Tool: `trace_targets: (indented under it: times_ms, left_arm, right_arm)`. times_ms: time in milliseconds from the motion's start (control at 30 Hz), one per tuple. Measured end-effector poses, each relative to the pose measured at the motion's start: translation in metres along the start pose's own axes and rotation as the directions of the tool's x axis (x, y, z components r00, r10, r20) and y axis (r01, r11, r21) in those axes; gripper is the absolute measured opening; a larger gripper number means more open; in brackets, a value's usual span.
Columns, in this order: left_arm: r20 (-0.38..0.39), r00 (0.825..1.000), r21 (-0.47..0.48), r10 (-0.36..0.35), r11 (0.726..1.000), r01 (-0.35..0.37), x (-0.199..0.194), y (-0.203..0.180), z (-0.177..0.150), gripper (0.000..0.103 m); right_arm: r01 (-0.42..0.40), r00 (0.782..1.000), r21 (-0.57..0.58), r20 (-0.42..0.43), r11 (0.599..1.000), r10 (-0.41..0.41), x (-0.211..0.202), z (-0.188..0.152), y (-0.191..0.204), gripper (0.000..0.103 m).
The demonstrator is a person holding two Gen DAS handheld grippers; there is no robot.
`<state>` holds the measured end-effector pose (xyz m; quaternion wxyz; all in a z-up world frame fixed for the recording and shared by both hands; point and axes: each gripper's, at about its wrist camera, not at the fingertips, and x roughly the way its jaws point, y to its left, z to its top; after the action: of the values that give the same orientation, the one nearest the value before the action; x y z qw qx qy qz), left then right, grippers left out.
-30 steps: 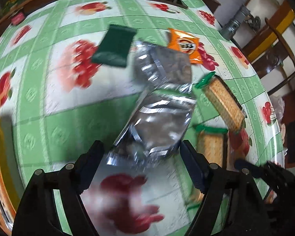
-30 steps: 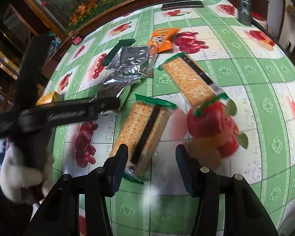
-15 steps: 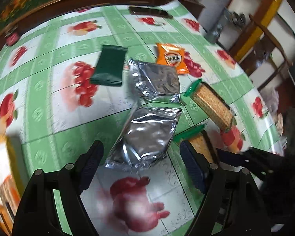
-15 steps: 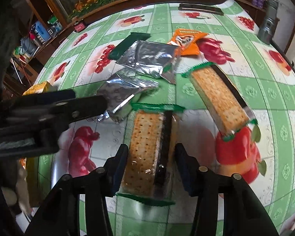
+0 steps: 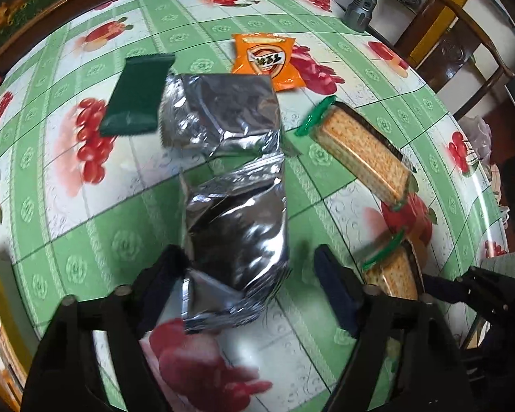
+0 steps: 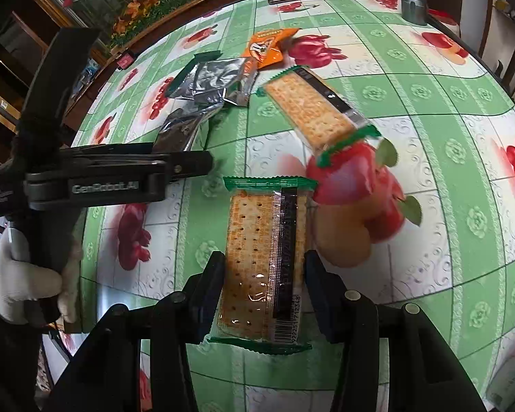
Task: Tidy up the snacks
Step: 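Carry the cracker pack and silver foil bag over the tray with both grippers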
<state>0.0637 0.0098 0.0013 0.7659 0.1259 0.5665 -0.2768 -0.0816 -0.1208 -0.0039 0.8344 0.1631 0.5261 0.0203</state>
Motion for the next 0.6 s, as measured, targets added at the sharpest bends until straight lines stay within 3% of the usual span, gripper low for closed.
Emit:
trace_targets:
  times_ms: [100, 300, 333, 400, 467, 600]
  left_arm:
    - [0.024, 0.999, -0.062, -0.033, 0.997, 0.034, -0.011, 0.008, -0.009, 0.069]
    - [0.070, 0.997, -0.098, -0.012, 0.995, 0.019, -0.024, 0.010, -0.020, 0.069]
    - [0.089, 0.996, -0.105, -0.023, 0.994, 0.032, -0.027, 0.011, -0.019, 0.069]
    - [0.109, 0.993, -0.131, -0.050, 0.989, 0.064, -0.028, 0.014, -0.012, 0.073]
    - [0.108, 0.993, -0.130, -0.048, 0.990, 0.062, -0.024, 0.013, -0.004, 0.074]
    - [0.048, 0.999, -0.079, 0.010, 0.997, -0.006, 0.000, 0.003, 0.008, 0.074]
  right_arm:
    - [0.016, 1.000, -0.013, -0.009, 1.000, -0.016, -0.001, 0.000, 0.003, 0.053]
    - [0.071, 0.997, -0.032, -0.015, 0.997, -0.072, 0.008, 0.007, 0.018, 0.066]
    - [0.088, 0.996, -0.042, -0.010, 0.995, -0.089, 0.010, 0.008, 0.021, 0.065]
    - [0.123, 0.992, -0.068, 0.001, 0.990, -0.124, 0.011, 0.008, 0.026, 0.048]
    - [0.130, 0.992, -0.093, 0.008, 0.987, -0.130, 0.011, 0.006, 0.028, 0.048]
    - [0.114, 0.993, -0.085, 0.009, 0.990, -0.114, 0.008, 0.003, 0.025, 0.048]
